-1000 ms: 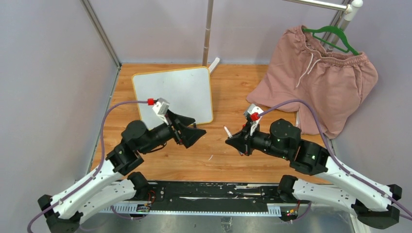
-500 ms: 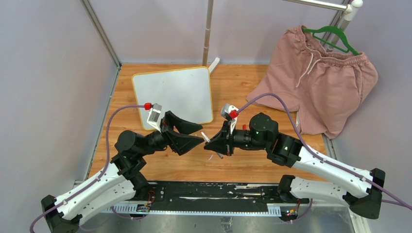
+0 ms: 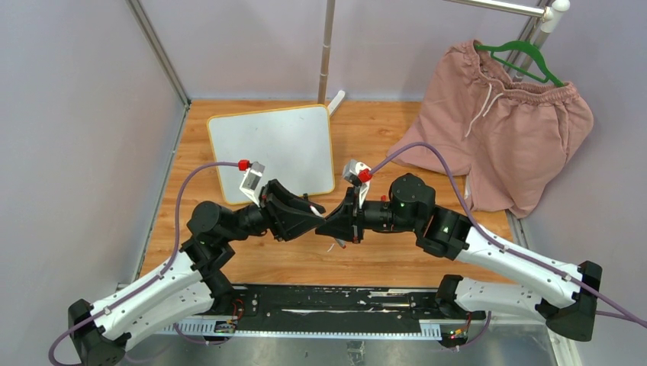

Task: Write a sentence on the whiteboard
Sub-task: Move the whiteboard to the center of the board.

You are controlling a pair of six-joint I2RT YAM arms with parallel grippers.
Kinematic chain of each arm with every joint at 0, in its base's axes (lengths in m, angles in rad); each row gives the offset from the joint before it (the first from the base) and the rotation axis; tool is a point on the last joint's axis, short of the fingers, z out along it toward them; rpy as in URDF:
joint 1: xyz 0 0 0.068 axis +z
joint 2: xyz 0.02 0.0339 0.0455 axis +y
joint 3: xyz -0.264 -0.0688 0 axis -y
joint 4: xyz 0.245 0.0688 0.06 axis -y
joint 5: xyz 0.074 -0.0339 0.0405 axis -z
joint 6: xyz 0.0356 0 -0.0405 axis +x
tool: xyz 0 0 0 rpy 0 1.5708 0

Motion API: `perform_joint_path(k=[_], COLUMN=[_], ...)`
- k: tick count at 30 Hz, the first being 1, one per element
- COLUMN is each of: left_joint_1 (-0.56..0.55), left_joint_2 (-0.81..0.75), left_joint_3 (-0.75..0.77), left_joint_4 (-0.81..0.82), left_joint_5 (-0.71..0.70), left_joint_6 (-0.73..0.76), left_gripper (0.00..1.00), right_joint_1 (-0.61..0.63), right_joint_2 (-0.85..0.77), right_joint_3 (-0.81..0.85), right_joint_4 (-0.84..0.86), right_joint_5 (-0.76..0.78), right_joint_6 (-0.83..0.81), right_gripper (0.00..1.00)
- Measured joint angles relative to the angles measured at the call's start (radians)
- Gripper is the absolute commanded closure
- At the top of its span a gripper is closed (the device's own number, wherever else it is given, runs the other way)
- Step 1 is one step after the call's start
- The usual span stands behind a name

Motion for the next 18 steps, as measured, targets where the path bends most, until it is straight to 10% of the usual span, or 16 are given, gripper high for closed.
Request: perform_joint_path(k=[9,13,18], left_joint_1=[0.0,0.001,0.0], left_joint_2=[0.009,0.009,-0.002], left_joint_3=[0.0,0.0,0.0], left_joint_4=[0.008,0.01,0.008], left_joint_5=[0.011,0.011,-0.026], left_joint_6=[-0.018,-0.013,-0.022], left_gripper=[0.99,1.0,1.0], right_joint_1=[0.0,0.001,0.001], right_joint_2=[0.003,0.008,0.011], right_joint_3=[0.042,0.056,0.064], right_joint_4=[-0.045,-0.067,-0.074], right_joint_5=[-0.029,-0.035,-0.032], right_joint_6=[-0.009,-0.009,-0.01], right_gripper=[1.0,0.99,0.42])
